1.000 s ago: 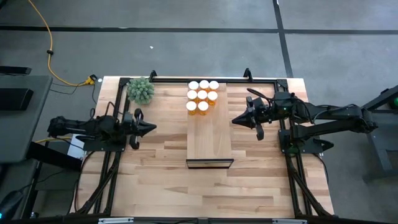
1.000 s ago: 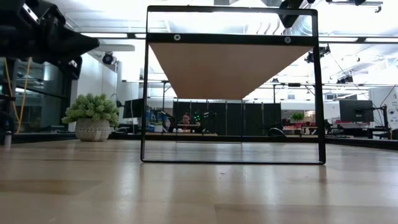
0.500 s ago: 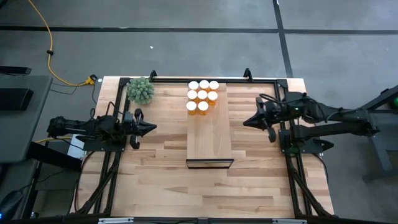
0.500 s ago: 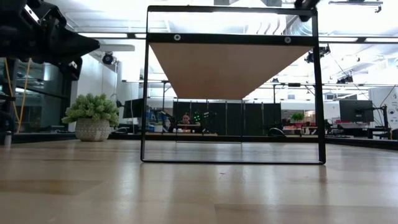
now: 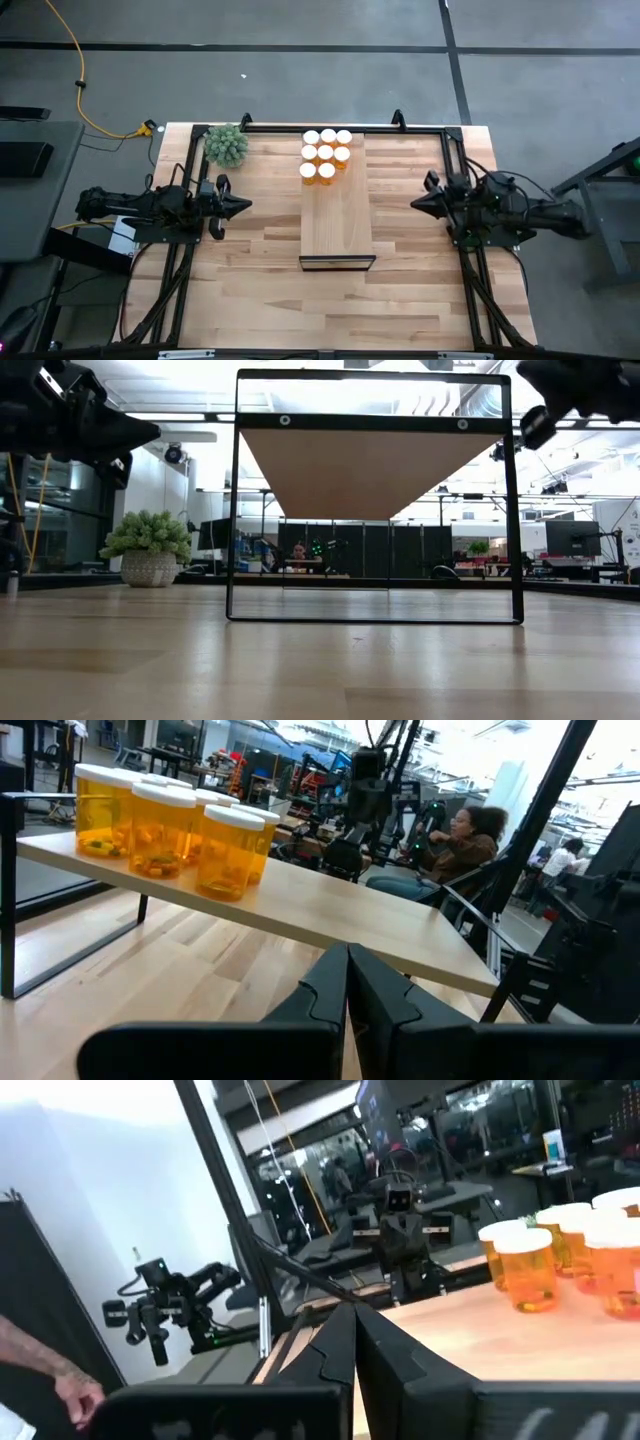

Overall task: Pick and place medicine bottles onto shelf by color
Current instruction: Return to Home Position

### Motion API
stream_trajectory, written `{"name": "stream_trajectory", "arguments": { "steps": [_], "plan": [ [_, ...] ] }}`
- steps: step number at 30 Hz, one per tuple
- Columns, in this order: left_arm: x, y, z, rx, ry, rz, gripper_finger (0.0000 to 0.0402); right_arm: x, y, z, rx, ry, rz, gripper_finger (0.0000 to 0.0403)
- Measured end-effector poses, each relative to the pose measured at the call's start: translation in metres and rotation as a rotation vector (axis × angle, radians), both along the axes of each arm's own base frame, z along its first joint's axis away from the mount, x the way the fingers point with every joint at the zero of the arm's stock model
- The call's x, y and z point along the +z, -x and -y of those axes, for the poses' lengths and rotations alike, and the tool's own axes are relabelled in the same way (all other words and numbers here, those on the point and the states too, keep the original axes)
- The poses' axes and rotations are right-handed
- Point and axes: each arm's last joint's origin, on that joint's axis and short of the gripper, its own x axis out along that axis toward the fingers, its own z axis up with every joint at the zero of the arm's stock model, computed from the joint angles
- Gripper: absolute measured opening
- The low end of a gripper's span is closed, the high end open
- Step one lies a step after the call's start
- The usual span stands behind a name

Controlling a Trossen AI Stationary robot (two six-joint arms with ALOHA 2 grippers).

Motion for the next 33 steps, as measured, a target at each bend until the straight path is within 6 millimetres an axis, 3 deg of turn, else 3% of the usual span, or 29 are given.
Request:
{"name": "stream_trajectory", "arguments": {
  "steps": [5, 19, 33],
  "plan": [
    [0.000, 0.000, 0.000, 0.000, 0.000, 0.000, 0.0001, -0.018, 0.008, -0.001, -0.023, -0.016, 0.037, 0.0000],
    [0.000, 0.000, 0.000, 0.000, 0.000, 0.000, 0.0001, -0.062, 0.000, -0.006, -0.054, 0.004, -0.101, 0.0000],
    [0.000, 0.000, 0.000, -0.001, 0.000, 0.000, 0.0001, -0.065, -0.001, -0.003, -0.166, 0.048, -0.131, 0.0000]
  ]
}}
